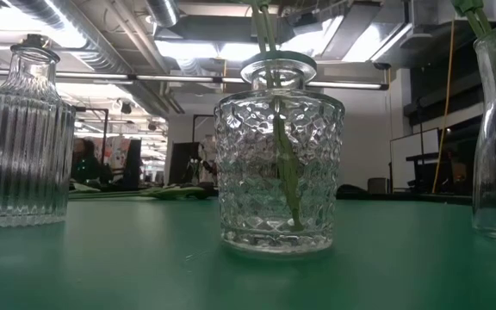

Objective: Sort flowers into vase by color
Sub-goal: Put the white tulip into the middle transparent vase

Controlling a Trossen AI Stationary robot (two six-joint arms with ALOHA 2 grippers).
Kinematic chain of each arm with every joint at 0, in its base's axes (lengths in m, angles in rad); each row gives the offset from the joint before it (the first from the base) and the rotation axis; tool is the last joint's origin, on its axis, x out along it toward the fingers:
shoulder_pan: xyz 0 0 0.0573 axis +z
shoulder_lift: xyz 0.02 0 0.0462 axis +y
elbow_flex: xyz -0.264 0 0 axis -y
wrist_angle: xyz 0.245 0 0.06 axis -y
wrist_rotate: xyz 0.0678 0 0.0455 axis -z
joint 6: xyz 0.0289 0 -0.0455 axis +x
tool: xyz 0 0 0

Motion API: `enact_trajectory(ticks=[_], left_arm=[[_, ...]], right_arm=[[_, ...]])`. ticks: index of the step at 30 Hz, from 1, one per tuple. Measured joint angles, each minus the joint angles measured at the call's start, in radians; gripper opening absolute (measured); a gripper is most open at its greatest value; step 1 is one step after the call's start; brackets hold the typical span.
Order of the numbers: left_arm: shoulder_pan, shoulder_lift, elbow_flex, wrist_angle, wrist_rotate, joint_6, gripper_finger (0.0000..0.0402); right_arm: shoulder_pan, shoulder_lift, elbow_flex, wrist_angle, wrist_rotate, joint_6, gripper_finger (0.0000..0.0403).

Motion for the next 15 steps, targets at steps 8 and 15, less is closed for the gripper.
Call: enact_trajectory(ticks=[8, 15], left_arm=[[-0.013, 0.000, 0.000, -0.049, 0.001, -0.006, 0.0200], [-0.019, 0.000, 0.000, -0.083, 0.001, -0.025, 0.0200]], right_arm=[[-0.037, 0.176, 0.089, -0.002, 0.026, 0.091, 0.0000], [-0.099, 0.319, 0.158, 0.001, 0.093, 0.204, 0.0000]])
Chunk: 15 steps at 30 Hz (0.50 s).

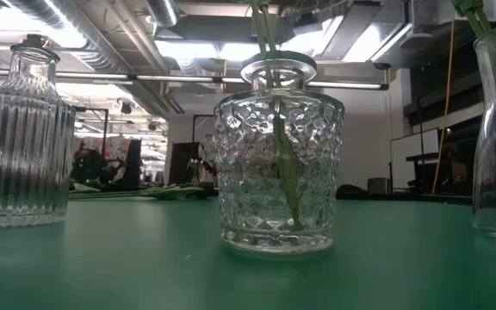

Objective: Sort flowers into vase by color
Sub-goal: Put the white tulip into the middle transparent vase

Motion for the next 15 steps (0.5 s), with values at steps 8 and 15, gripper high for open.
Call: enact_trajectory(ticks=[8, 15], left_arm=[[0.000, 0.000, 0.000, -0.040, 0.000, -0.006, 0.0200], [0.000, 0.000, 0.000, -0.071, 0.000, 0.037, 0.0200]], right_arm=[[-0.035, 0.180, 0.148, 0.000, 0.075, 0.005, 0.0000], [-0.065, 0.328, 0.288, 0.000, 0.134, -0.046, 0.0000]])
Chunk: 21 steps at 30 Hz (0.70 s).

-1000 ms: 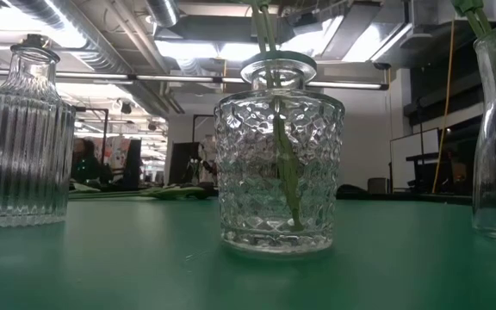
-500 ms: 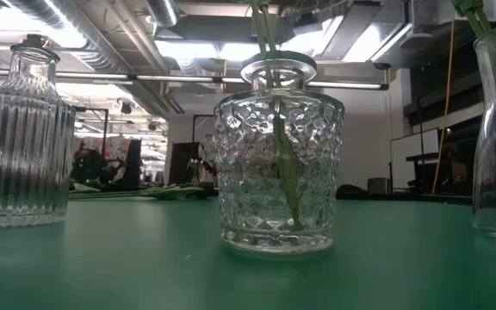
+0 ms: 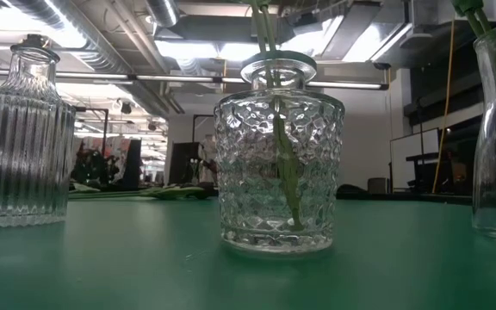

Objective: Sort flowers into vase by color
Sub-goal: Put the white tulip into the middle transparent vase

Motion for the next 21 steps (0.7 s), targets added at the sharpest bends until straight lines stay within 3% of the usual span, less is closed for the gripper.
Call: enact_trajectory(ticks=[9, 14, 18, 21], left_arm=[[-0.003, 0.000, 0.000, -0.120, 0.012, -0.045, 0.0200], [-0.039, -0.006, 0.000, -0.144, 0.031, -0.097, 0.0200], [-0.080, 0.006, 0.000, -0.028, 0.040, -0.095, 0.0200], [-0.095, 0.052, 0.000, 0.146, 0.148, -0.039, 0.0200]], right_arm=[[-0.045, 0.082, 0.111, -0.002, -0.026, -0.018, 0.0000], [-0.027, 0.041, 0.177, 0.000, -0.071, -0.175, 0.0000], [-0.036, 0.005, 0.207, 0.000, -0.132, -0.235, 0.0000], [-0.062, -0.007, 0.219, 0.001, -0.234, -0.198, 0.0000]])
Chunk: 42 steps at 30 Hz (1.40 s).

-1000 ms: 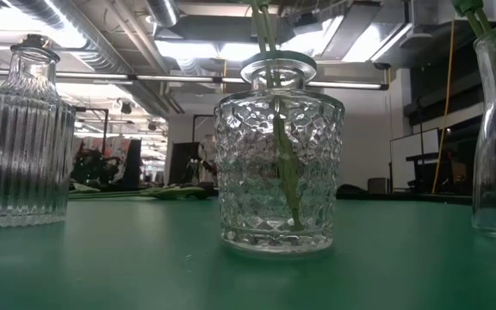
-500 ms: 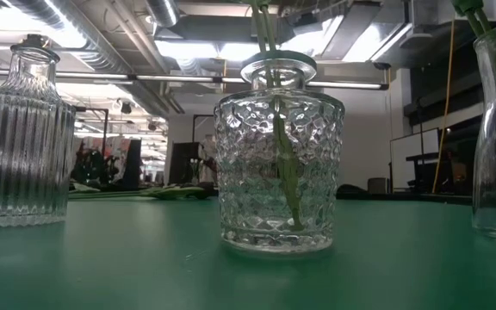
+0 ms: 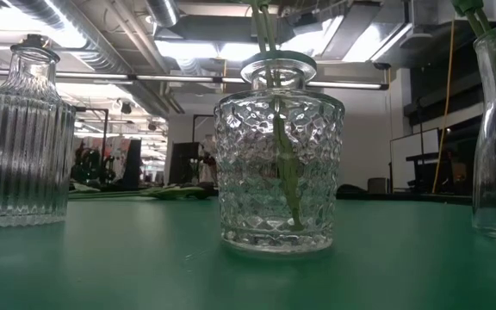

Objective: Sort flowers into vase by color
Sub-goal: Put the white tulip into the middle transparent vase

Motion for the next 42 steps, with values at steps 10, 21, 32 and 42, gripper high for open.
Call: enact_trajectory(ticks=[10, 21, 32, 42], left_arm=[[0.016, 0.177, 0.000, 0.268, 0.133, 0.061, 0.0200], [0.048, 0.253, 0.000, 0.458, 0.170, 0.097, 0.0200], [0.053, 0.255, 0.000, 0.494, 0.173, 0.108, 0.0200], [0.053, 0.255, 0.000, 0.489, 0.170, 0.110, 0.0200]], right_arm=[[-0.039, 0.000, 0.004, -0.005, -0.064, 0.139, 0.0000], [-0.039, 0.000, 0.004, -0.040, -0.062, 0.189, 0.0000], [-0.060, 0.000, 0.004, -0.092, -0.054, 0.239, 0.0000], [-0.098, 0.000, 0.004, -0.126, -0.072, 0.319, 0.0000]])
